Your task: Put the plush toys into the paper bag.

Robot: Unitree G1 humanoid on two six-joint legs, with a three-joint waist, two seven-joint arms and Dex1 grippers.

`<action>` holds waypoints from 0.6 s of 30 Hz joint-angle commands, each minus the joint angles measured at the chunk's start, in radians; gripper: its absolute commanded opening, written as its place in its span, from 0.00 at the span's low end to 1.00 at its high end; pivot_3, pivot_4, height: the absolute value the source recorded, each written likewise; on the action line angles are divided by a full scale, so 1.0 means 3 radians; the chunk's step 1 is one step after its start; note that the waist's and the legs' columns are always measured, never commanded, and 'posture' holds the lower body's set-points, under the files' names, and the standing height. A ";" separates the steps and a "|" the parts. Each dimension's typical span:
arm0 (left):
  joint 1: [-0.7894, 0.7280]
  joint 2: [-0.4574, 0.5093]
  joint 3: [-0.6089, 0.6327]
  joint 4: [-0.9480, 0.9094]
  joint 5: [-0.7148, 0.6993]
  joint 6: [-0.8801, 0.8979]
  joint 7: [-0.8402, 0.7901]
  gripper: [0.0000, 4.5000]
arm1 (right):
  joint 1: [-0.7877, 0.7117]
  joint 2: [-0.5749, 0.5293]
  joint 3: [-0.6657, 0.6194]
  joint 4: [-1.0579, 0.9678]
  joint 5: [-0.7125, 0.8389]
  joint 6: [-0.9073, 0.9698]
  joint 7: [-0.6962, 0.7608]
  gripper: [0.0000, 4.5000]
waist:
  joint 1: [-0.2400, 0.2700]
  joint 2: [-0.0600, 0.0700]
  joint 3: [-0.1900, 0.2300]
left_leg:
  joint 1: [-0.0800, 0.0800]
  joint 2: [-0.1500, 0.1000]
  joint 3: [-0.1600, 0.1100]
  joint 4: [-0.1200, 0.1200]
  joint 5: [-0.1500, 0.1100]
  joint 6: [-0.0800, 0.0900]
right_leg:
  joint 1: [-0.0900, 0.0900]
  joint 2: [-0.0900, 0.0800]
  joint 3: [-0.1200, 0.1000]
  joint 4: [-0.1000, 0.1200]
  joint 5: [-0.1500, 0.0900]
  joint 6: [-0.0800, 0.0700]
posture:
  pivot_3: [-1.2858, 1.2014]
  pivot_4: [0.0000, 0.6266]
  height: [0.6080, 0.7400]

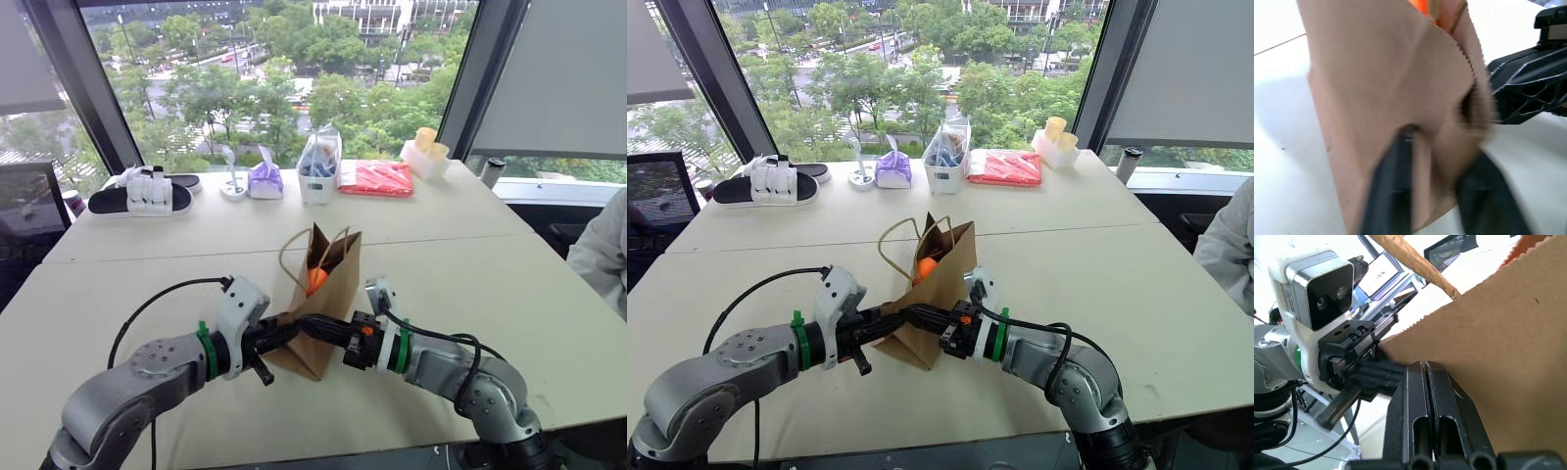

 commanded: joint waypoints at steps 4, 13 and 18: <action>-0.0171 0.0191 -0.0154 0.0043 0.0381 -0.0345 -0.0284 0.02 | 0.0084 -0.0105 -0.0298 -0.0217 0.0266 0.0035 0.0073 0.00 | 0.0005 0.0001 0.0000 | -0.0002 0.0000 -0.0001 0.0001 0.0000 0.0000 | 0.0000 0.0000 -0.0001 -0.0001 0.0000 0.0000 | 0.52 0.24 1.00; -0.1139 0.0745 -0.0758 0.1982 0.1877 -0.3487 -0.1934 0.02 | 0.0166 -0.0396 -0.0406 -0.0052 0.0194 -0.0023 0.0333 0.00 | 0.0006 0.0011 0.0005 | -0.0009 0.0010 0.0002 -0.0009 0.0000 0.0000 | 0.0004 0.0008 -0.0005 -0.0041 0.0004 -0.0018 | 0.52 0.24 1.00; -0.2101 0.0331 -0.0777 0.3454 0.2026 -0.4429 -0.2428 0.02 | 0.0173 -0.0355 -0.0422 -0.0006 0.0068 -0.0116 0.0309 0.00 | 0.0009 0.0007 0.0005 | -0.0011 0.0007 0.0002 -0.0001 -0.0003 0.0007 | 0.0008 0.0007 -0.0005 -0.0044 0.0013 -0.0004 | 0.52 0.24 1.00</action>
